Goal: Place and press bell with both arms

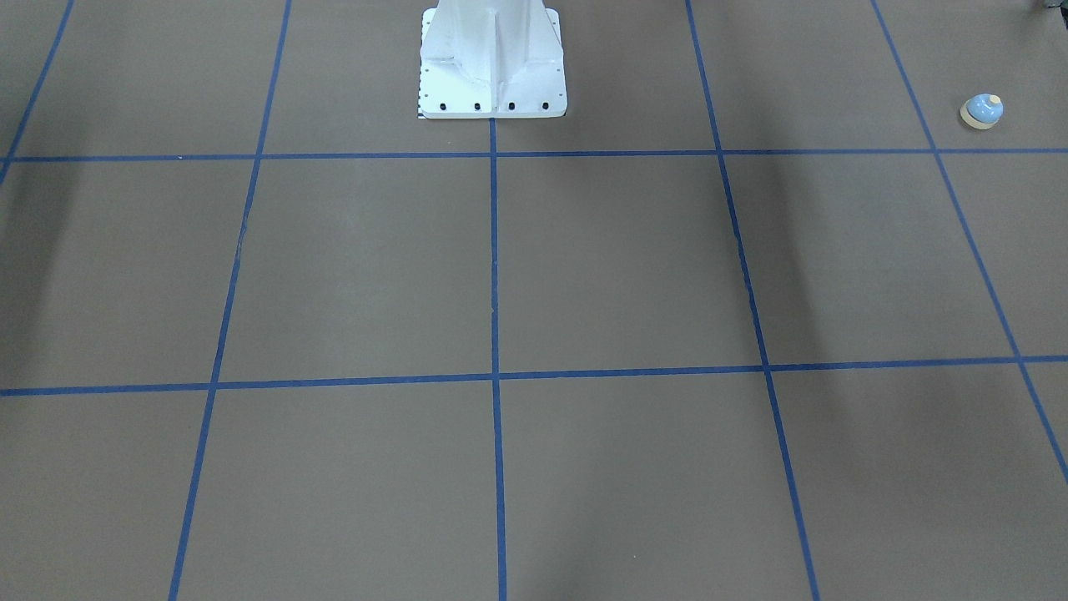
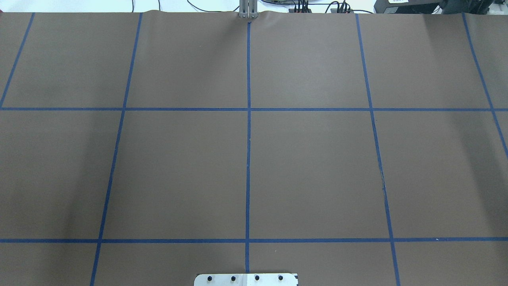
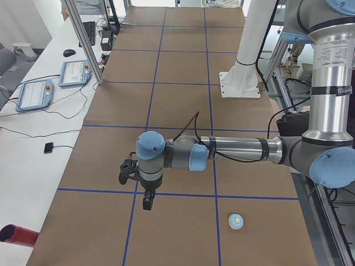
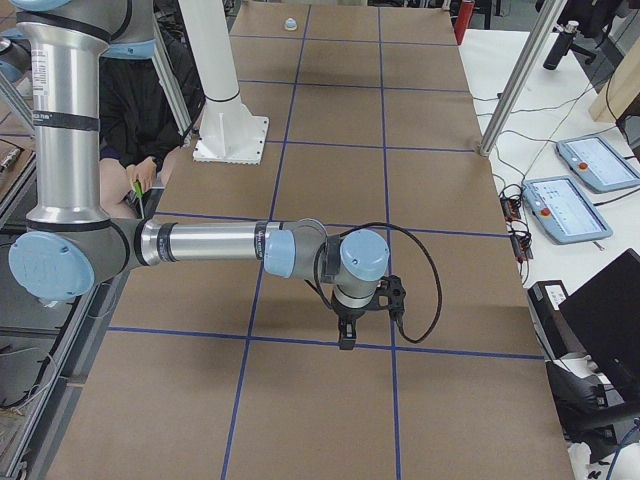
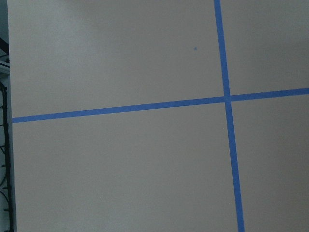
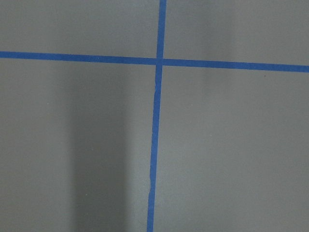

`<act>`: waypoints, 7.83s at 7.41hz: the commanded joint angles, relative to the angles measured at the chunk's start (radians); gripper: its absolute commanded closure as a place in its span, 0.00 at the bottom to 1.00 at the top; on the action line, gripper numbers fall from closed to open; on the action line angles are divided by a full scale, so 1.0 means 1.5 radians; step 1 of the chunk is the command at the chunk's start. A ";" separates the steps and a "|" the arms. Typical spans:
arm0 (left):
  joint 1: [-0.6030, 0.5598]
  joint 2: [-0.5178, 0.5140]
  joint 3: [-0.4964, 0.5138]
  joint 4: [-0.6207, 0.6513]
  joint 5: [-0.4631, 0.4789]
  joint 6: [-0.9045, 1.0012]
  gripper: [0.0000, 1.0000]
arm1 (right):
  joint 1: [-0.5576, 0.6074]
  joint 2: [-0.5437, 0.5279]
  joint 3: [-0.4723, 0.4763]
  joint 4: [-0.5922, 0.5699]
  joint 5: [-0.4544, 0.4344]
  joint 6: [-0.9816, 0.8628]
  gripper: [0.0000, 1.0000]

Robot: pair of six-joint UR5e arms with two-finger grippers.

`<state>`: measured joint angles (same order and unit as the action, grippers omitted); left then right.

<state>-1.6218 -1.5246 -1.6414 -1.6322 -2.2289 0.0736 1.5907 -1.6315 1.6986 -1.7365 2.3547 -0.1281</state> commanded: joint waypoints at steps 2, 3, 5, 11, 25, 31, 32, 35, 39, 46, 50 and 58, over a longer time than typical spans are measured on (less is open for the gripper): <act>0.000 0.000 0.001 0.000 0.000 0.001 0.00 | 0.000 0.003 -0.002 -0.001 0.003 0.006 0.00; 0.000 0.000 0.001 0.000 0.000 0.002 0.00 | 0.000 0.003 -0.001 0.000 0.003 0.007 0.00; 0.002 -0.002 -0.013 0.004 0.005 -0.001 0.00 | 0.000 0.003 0.000 0.000 0.003 0.006 0.00; 0.218 -0.002 -0.424 0.378 0.211 -0.284 0.00 | 0.000 0.004 0.008 0.000 0.005 0.006 0.00; 0.843 0.253 -0.302 0.287 0.389 -1.731 0.00 | 0.000 0.005 0.057 0.001 0.009 0.006 0.00; 0.922 0.261 -0.178 0.233 0.379 -1.995 0.00 | 0.000 0.001 0.099 0.001 0.002 0.005 0.00; 0.929 0.261 -0.161 0.223 0.379 -2.009 0.00 | 0.000 0.000 0.098 0.001 0.003 0.006 0.00; 0.938 0.261 -0.104 0.173 0.380 -2.012 0.00 | 0.001 -0.003 0.099 0.000 0.008 0.006 0.00; 0.943 0.262 -0.066 0.157 0.379 -2.022 0.00 | 0.001 -0.005 0.101 0.000 0.009 0.006 0.00; 0.996 0.261 -0.041 0.143 0.349 -2.040 0.00 | 0.001 -0.005 0.101 0.000 0.008 0.006 0.00; 0.999 0.262 -0.012 0.118 0.350 -2.040 0.00 | 0.001 -0.006 0.101 0.000 0.008 0.006 0.00; 1.029 0.299 0.013 0.120 0.351 -2.036 1.00 | 0.001 -0.014 0.113 -0.001 0.010 0.006 0.00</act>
<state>-0.0803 -1.1074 -1.6184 -1.4474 -1.7017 -3.0120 1.5932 -1.6518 1.8676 -1.7380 2.3696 -0.1197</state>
